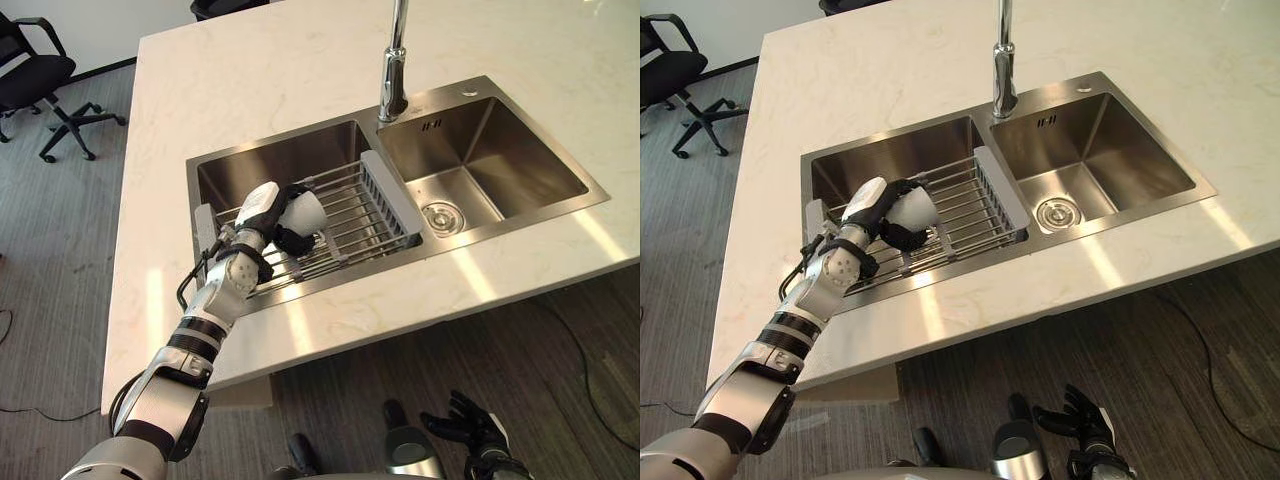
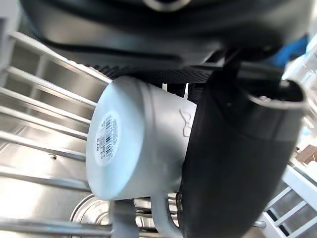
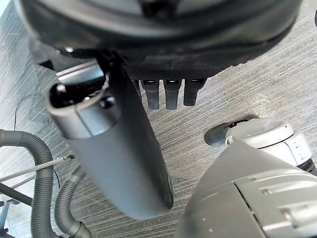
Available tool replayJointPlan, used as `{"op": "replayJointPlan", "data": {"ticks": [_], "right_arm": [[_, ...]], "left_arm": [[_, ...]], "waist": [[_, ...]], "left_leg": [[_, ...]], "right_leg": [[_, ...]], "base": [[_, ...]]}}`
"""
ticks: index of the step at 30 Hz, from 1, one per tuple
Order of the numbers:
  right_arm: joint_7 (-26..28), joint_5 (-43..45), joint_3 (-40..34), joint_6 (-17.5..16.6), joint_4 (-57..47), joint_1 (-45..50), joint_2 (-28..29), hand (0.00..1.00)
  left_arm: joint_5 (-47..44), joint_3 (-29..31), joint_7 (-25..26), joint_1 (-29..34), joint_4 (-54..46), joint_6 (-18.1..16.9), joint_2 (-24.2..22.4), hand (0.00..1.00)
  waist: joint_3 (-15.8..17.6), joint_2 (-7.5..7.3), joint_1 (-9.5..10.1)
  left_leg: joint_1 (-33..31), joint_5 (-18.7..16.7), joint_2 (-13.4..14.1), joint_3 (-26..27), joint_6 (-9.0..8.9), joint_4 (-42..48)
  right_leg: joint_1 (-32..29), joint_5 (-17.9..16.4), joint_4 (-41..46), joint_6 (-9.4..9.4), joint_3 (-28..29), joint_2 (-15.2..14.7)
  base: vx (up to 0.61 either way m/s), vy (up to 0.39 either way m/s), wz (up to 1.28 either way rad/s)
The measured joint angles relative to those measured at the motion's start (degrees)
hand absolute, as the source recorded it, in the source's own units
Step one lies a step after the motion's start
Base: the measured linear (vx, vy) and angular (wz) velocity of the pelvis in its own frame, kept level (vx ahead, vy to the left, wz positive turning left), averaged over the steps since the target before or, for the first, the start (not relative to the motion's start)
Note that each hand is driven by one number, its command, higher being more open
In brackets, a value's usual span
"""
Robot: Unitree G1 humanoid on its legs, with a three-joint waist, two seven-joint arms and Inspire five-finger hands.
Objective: Walk over to the sink, pick up the cup, carry it to the dishwasher, place the cup inside the dishwasher, then close the dishwasher door
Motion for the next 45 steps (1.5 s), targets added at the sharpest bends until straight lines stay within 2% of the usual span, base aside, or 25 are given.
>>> {"op": "replayJointPlan", "data": {"ticks": [5, 10, 14, 15, 20, 24, 28, 34, 37, 40, 42, 43, 44, 45], "right_arm": [[-0.1, 0.0, 0.5, -0.1, -0.1, -0.1, 0.1, 0.9], [-0.6, 0.1, 0.3, 0.0, -0.1, 0.2, 0.1, 0.9], [-0.9, 0.1, -0.3, -0.1, -1.0, 0.7, 0.3, 0.9], [-1.0, 0.1, -1.1, -0.1, -1.1, 0.7, 0.8, 0.9], [-1.2, 0.2, -2.0, -0.1, -1.6, 1.5, 2.0, 0.9], [-1.2, 0.2, -2.5, -0.1, -1.6, 2.7, 2.1, 0.9], [-1.1, 0.3, -3.1, -0.1, -1.6, 2.8, 2.5, 0.9], [-1.2, 1.5, -3.2, -0.1, -1.5, 3.8, 2.5, 0.9], [-1.4, 1.6, -3.1, -0.1, -1.5, 3.0, 2.5, 0.9], [-1.8, 1.6, -2.7, -0.1, -1.3, 0.9, 2.6, 0.9], [-2.1, 1.6, -1.7, -0.1, -1.3, 0.1, 3.2, 0.9], [-2.3, 1.6, -1.6, -0.1, -1.3, 0.2, 3.4, 0.9], [-2.6, 1.6, -1.0, -0.2, -1.3, 0.1, 3.4, 0.9], [-2.6, 1.7, 0.0, -0.2, -1.2, 1.0, 3.4, 0.9]], "left_arm": [[-3.7, -0.8, 0.2, 5.9, -8.2, 0.0, -0.1, 0.3], [-9.4, -1.5, 1.4, 11.6, -17.2, -0.1, -2.3, 0.3], [-17.4, -1.6, 1.7, 16.1, -25.4, -2.0, -4.7, 0.3], [-20.1, -1.6, 1.7, 16.8, -26.7, -3.4, -5.3, 0.3], [-29.4, -1.0, 1.8, 20.1, -32.2, -5.8, -7.0, 0.3], [-35.6, 0.7, 1.9, 22.3, -33.8, -7.0, -9.2, 0.3], [-42.7, 3.8, 2.0, 27.7, -39.3, -8.1, -11.2, 0.3], [-44.7, 4.0, 1.9, 30.8, -42.5, -9.2, -11.3, 0.3], [-44.8, 4.0, 1.9, 31.7, -45.3, -10.1, -11.3, 0.3], [-44.7, 3.8, 2.1, 30.8, -46.7, -11.1, -11.2, 0.3], [-44.8, 3.7, 3.0, 30.0, -46.4, -11.1, -11.5, 0.3], [-44.8, 3.7, 3.1, 30.0, -46.3, -11.1, -11.7, 0.3], [-44.8, 3.6, 3.0, 29.8, -45.9, -11.1, -12.4, 0.3], [-44.8, 3.6, 3.0, 30.0, -45.2, -11.1, -12.5, 0.3]], "waist": [[0.0, -0.02, 0.36], [-0.1, -0.14, 1.69], [-0.7, -0.96, 3.0], [-1.0, -1.3, 3.22], [-2.7, -3.04, 3.59], [-4.1, -3.35, 4.64], [-4.4, -3.56, 5.36], [-6.3, -4.36, 6.49], [-6.6, -4.83, 7.19], [-6.5, -5.18, 7.6], [-5.5, -6.89, 7.32], [-5.4, -7.07, 7.43], [-5.2, -6.92, 7.59], [-5.2, -7.12, 7.76]], "left_leg": [[0.0, 0.0, -0.1, -0.3, 0.04, 0.0], [0.6, 0.1, -0.4, -0.6, 0.17, 0.0], [1.3, 0.1, -0.6, -0.9, 0.36, 0.0], [1.4, 0.1, -0.6, -1.0, 0.39, 0.0], [1.8, 0.1, -0.8, -1.0, 0.57, 0.0], [2.3, 0.0, -0.8, -0.9, 0.68, 0.0], [3.4, -0.1, -0.7, -0.8, 0.62, 0.0], [3.3, -0.7, -0.9, 0.1, 0.4, 0.0], [1.8, -0.7, -1.1, 2.0, 0.53, 0.0], [-2.4, -0.7, -1.4, 3.7, 1.75, 2.1], [-5.9, -3.3, -0.6, 3.4, 2.51, 8.4], [-6.5, -3.9, -0.2, 3.3, 2.84, 9.6], [-7.7, -4.6, 1.0, 3.2, 3.4, 11.0], [-7.8, -4.6, 1.1, 1.9, 3.45, 11.7]], "right_leg": [[0.2, 0.0, 0.1, 0.05, -0.5, -0.1], [0.4, -0.5, 1.4, 0.6, -0.7, -0.2], [1.2, -0.9, 1.6, 0.36, -1.0, -0.6], [1.3, -0.9, 1.6, 0.36, -1.0, -0.7], [1.9, -0.9, 1.5, 0.36, -1.0, -0.8], [2.3, -0.9, 1.5, 0.38, -0.9, -0.8], [3.3, -1.0, 1.5, 0.43, -0.7, -0.8], [2.5, -1.1, 1.4, 0.66, 0.3, -0.8], [-0.2, -0.5, 1.6, 1.12, 2.6, -0.8], [-4.5, 1.7, 2.0, 2.36, 4.4, -1.2], [-7.1, 2.3, 5.4, 3.05, 4.1, -1.2], [-6.9, 2.8, 5.1, 3.84, 4.1, -1.1], [-7.5, -1.1, 10.1, 5.47, 3.9, -0.6], [-8.4, -7.7, 21.1, 5.86, 3.7, 0.3]], "base": [[0.0, -0.002, 0.02], [-0.01, 0.002, 0.01], [-0.04, 0.009, 0.05], [-0.03, 0.011, 0.02], [0.0, 0.0, 0.0], [0.0, 0.0, 0.0], [-0.03, -0.001, -0.01], [-0.04, 0.006, -0.09], [-0.03, 0.02, -0.31], [-0.03, 0.029, -0.28], [-0.05, 0.025, -0.06], [-0.07, 0.018, 0.03], [-0.07, 0.008, 0.29], [-0.07, -0.013, 0.4]]}}
